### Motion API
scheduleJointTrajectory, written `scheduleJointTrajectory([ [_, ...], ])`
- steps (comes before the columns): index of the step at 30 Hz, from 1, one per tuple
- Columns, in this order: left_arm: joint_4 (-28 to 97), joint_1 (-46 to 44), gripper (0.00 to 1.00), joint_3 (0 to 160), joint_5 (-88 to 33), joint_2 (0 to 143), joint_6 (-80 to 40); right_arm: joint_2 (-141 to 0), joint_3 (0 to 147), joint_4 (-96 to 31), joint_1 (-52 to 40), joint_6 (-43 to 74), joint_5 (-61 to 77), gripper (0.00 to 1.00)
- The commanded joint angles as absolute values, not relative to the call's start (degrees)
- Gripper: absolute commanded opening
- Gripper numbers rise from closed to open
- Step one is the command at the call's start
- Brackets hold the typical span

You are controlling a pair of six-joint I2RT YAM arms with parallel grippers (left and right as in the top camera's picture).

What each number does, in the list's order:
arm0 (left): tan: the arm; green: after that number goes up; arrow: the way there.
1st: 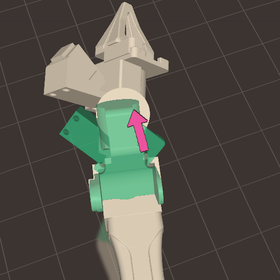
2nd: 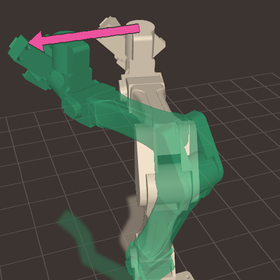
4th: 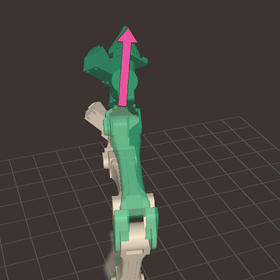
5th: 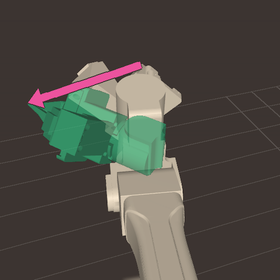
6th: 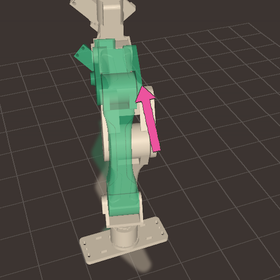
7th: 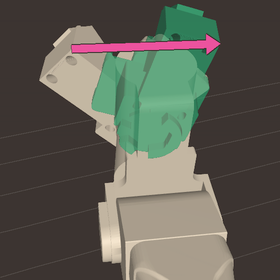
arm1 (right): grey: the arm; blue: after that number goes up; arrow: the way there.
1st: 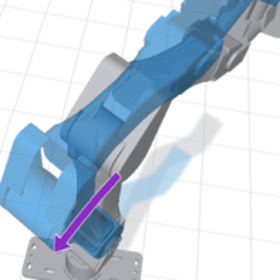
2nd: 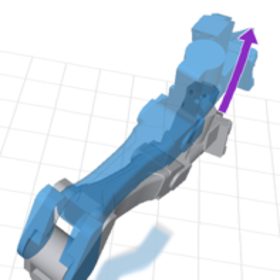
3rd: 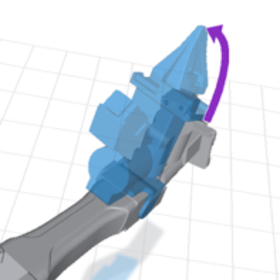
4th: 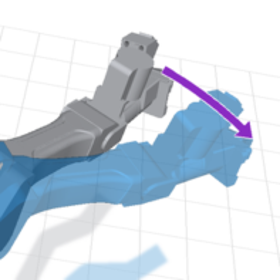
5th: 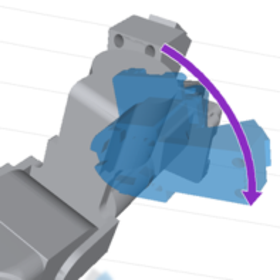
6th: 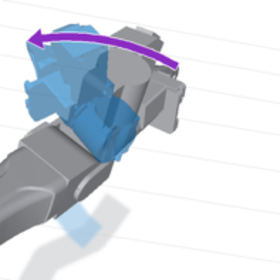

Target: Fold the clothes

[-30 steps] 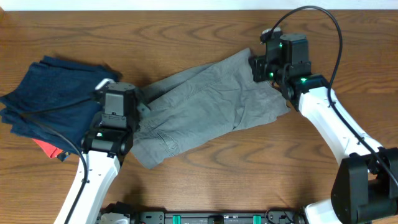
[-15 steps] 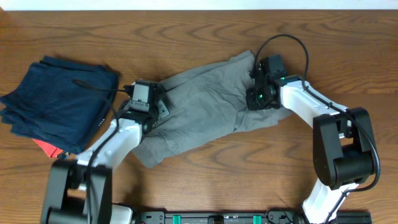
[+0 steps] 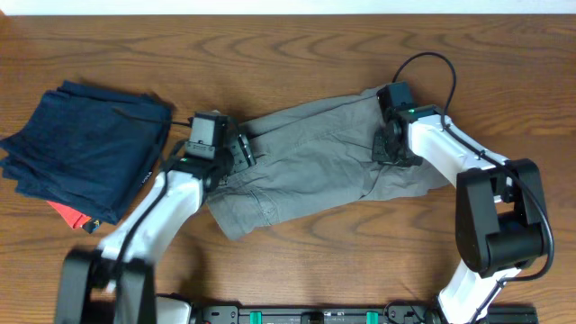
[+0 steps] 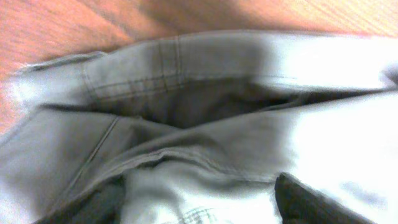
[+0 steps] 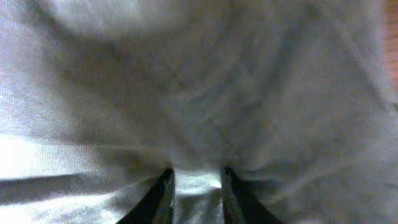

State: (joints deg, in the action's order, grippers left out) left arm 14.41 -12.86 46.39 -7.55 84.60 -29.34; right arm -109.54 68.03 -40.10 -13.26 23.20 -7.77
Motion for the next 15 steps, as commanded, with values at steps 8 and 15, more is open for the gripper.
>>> scheduleJointTrajectory([
  [8,31.7,-10.5,0.98,47.0,-3.9,66.8,-26.2,-91.5,68.7,-37.5,-11.6,15.8,-2.3,0.42],
  [15,26.0,-9.0,0.98,45.0,3.0,75.1,-27.6,-91.1,68.6,-39.9,-12.1,14.5,-1.0,0.44],
])
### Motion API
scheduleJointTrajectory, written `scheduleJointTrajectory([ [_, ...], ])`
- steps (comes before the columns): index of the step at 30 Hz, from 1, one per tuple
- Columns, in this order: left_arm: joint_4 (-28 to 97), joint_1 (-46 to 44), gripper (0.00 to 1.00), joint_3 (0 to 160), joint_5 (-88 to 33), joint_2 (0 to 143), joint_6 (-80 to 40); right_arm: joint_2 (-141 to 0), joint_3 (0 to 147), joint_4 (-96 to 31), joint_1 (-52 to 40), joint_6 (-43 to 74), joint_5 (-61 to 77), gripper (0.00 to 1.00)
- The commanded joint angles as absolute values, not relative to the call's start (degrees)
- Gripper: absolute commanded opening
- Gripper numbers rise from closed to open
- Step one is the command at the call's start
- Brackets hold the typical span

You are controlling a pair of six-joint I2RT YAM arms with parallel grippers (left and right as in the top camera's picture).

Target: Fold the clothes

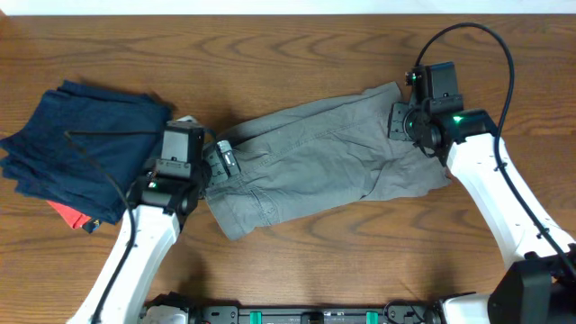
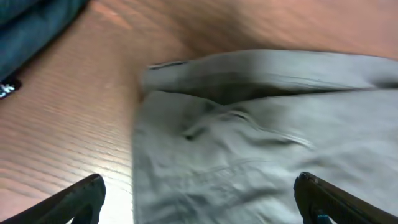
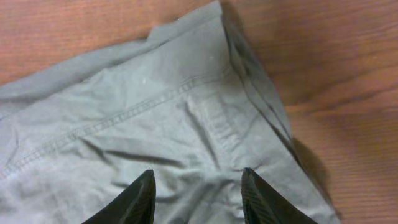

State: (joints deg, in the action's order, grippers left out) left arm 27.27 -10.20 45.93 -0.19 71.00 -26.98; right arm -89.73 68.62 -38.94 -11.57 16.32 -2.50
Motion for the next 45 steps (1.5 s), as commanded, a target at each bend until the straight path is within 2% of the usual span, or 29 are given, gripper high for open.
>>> scheduleJointTrajectory([
  [1,25.4,-8.5,0.98,45.0,1.8,77.3,-28.2,-91.4,68.6,-40.4,-12.1,14.5,-1.0,0.44],
  [5,20.5,-6.7,0.98,45.0,-4.5,85.6,-28.3,-92.1,68.6,-41.5,-12.0,14.5,-1.1,0.44],
  [7,16.8,-6.4,0.91,45.0,-7.7,89.1,-27.8,-92.1,68.6,-41.4,-12.0,14.5,-1.1,0.44],
  [8,15.3,-6.4,0.82,45.0,-8.7,90.5,-27.8,-92.1,68.6,-41.3,-12.0,14.5,-1.1,0.44],
  [9,14.0,-6.4,0.63,45.0,-10.0,91.7,-27.9,-92.1,68.6,-41.3,-12.0,14.5,-1.1,0.44],
  [11,11.4,-6.4,0.13,45.0,-14.2,93.1,-27.8,-92.1,68.6,-41.5,-12.0,14.5,-1.3,0.44],
  [12,10.4,-6.4,0.06,45.1,-16.7,93.1,-27.8,-92.1,68.6,-41.5,-12.0,14.5,-1.5,0.44],
  [14,9.0,-6.1,0.06,46.3,-22.5,91.6,-27.7,-92.1,68.6,-41.4,-12.0,14.5,-2.7,0.44],
  [19,8.1,-5.3,0.06,48.7,-23.4,83.7,-27.7,-92.5,68.6,-40.6,-11.8,14.5,-4.6,0.44],
  [26,5.9,-5.4,0.08,48.5,-14.0,79.2,-27.7,-95.3,68.6,-39.3,-11.8,14.7,-4.0,0.44],
  [30,5.9,-5.4,0.17,48.2,-7.0,83.6,-27.8,-97.2,68.6,-39.2,-12.0,14.7,-4.1,0.43],
  [31,5.8,-5.4,0.24,48.2,-5.2,85.1,-28.3,-97.5,68.6,-39.2,-12.1,14.7,-4.1,0.43],
  [33,5.8,-5.4,0.25,48.2,-0.8,88.4,-29.1,-97.9,68.6,-38.9,-12.1,14.7,-4.1,0.43],
  [35,4.9,-5.4,0.35,48.2,2.7,91.7,-29.9,-97.9,68.6,-38.0,-12.1,14.7,-4.0,0.43],
  [38,1.7,-5.4,0.39,48.2,3.5,95.6,-30.3,-97.9,68.6,-37.0,-12.1,14.1,-1.4,0.43],
  [40,-0.8,-5.4,0.53,48.2,3.5,97.6,-30.3,-98.0,68.6,-36.8,-12.1,13.6,-0.1,0.43],
  [44,-3.3,-5.4,0.55,48.2,3.5,99.9,-30.3,-98.3,68.4,-36.9,-12.1,13.6,0.5,0.42],
  [45,-3.3,-5.4,0.59,48.2,3.5,100.0,-30.3,-98.5,68.4,-36.9,-12.1,13.1,0.5,0.42],
])
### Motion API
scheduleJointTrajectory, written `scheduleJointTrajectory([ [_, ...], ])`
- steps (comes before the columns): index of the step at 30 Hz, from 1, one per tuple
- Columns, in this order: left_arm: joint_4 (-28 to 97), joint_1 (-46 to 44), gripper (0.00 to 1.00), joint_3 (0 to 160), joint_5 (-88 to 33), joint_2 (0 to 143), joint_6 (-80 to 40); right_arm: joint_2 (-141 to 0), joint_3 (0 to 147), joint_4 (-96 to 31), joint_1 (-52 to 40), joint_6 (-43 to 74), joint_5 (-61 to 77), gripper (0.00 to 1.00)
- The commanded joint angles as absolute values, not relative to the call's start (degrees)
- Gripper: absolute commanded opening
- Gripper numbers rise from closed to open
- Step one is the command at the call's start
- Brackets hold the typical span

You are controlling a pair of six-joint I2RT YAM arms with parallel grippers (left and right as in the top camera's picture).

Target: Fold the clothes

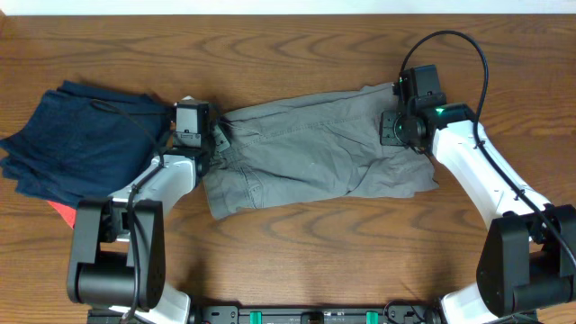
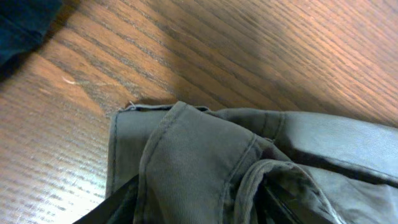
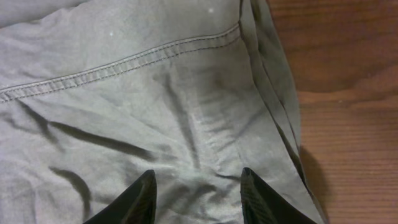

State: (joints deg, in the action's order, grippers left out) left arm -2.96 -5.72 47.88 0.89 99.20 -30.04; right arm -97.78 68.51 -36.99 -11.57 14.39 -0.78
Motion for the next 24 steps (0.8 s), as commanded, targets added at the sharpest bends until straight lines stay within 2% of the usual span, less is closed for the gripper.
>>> scheduleJointTrajectory([
  [1,-3.3,-5.4,0.62,48.2,3.5,100.0,-30.3,-98.8,68.4,-36.9,-12.1,12.6,0.6,0.41],
  [7,-1.6,-5.4,0.75,48.2,3.6,100.0,-30.3,-102.8,68.4,-36.9,-12.1,10.2,3.7,0.4],
  [8,-1.3,-5.4,0.8,48.2,3.6,100.0,-30.3,-103.5,68.4,-36.9,-12.1,10.2,3.7,0.4],
  [9,-1.3,-5.4,0.92,48.2,3.5,100.0,-30.3,-104.2,68.4,-36.9,-12.1,10.2,3.7,0.4],
  [10,-1.3,-5.4,0.98,48.3,3.2,99.9,-30.3,-104.7,68.4,-37.0,-12.1,10.2,3.7,0.4],
  [16,2.5,-3.2,0.98,48.4,-10.0,91.9,-27.2,-104.9,68.4,-37.0,-12.1,10.2,3.4,0.42],
  [24,20.2,-1.4,0.98,47.7,-11.4,82.7,-27.8,-104.9,68.4,-37.0,-12.1,10.2,3.5,0.42],
])
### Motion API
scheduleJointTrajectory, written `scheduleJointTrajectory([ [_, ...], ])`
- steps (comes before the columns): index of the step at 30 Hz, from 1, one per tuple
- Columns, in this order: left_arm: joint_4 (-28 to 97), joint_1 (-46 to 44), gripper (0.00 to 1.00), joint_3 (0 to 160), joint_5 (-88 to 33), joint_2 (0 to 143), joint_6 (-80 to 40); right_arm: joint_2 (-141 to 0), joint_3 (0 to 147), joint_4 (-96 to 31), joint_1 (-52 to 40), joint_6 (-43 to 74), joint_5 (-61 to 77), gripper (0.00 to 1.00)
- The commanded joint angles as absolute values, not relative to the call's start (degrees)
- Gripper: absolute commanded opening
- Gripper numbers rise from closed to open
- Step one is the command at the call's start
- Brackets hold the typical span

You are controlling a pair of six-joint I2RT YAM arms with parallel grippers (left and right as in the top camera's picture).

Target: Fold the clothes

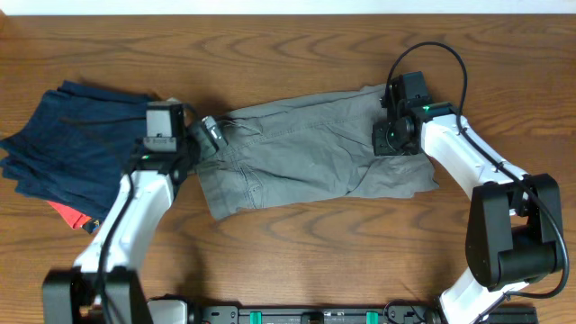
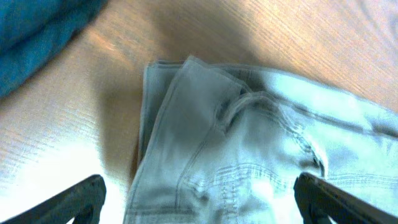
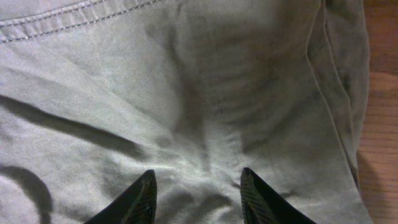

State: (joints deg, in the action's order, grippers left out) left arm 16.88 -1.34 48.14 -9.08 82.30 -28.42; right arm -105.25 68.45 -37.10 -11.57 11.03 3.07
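Grey shorts lie flat across the middle of the table, waistband end to the left, folded lengthwise. My left gripper hovers wide open over the waistband corner; its fingertips show at the lower corners of the left wrist view, nothing between them. My right gripper stands open close over the leg end of the grey fabric, its dark fingertips spread above the cloth, a hem seam at the top.
A stack of folded dark blue clothes lies at the far left, with a red item peeking out below it. Bare wooden table surrounds the shorts. The arms' base rail runs along the front edge.
My left gripper has backed off from the waistband corner and spread wide open. My right gripper has dropped closer to the leg-end fabric. The shorts lie as before.
First both grippers were low on the crumpled shorts, the right pinching fabric. Then both stood open and raised, the shorts lying slanted. Then the shorts lay straighter, the left gripper close on the waistband corner. Now both are open above the cloth.
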Motion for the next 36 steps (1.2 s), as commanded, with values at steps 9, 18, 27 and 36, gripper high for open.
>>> scheduleJointTrajectory([
  [9,13.6,-1.5,0.98,42.4,-18.6,93.3,-30.1,-104.9,68.4,-37.0,-12.1,10.2,3.4,0.45],
  [18,6.0,-1.5,0.58,42.4,-34.5,102.3,-26.0,-100.3,69.2,-37.1,-12.1,10.2,3.5,0.49],
  [27,12.8,0.2,0.06,45.1,-34.5,95.7,-25.5,-98.7,69.1,-39.7,-12.8,7.8,11.3,0.46],
  [36,28.8,0.4,0.06,53.6,-34.5,80.7,-25.5,-98.9,66.7,-39.8,-19.6,5.5,17.0,0.42],
])
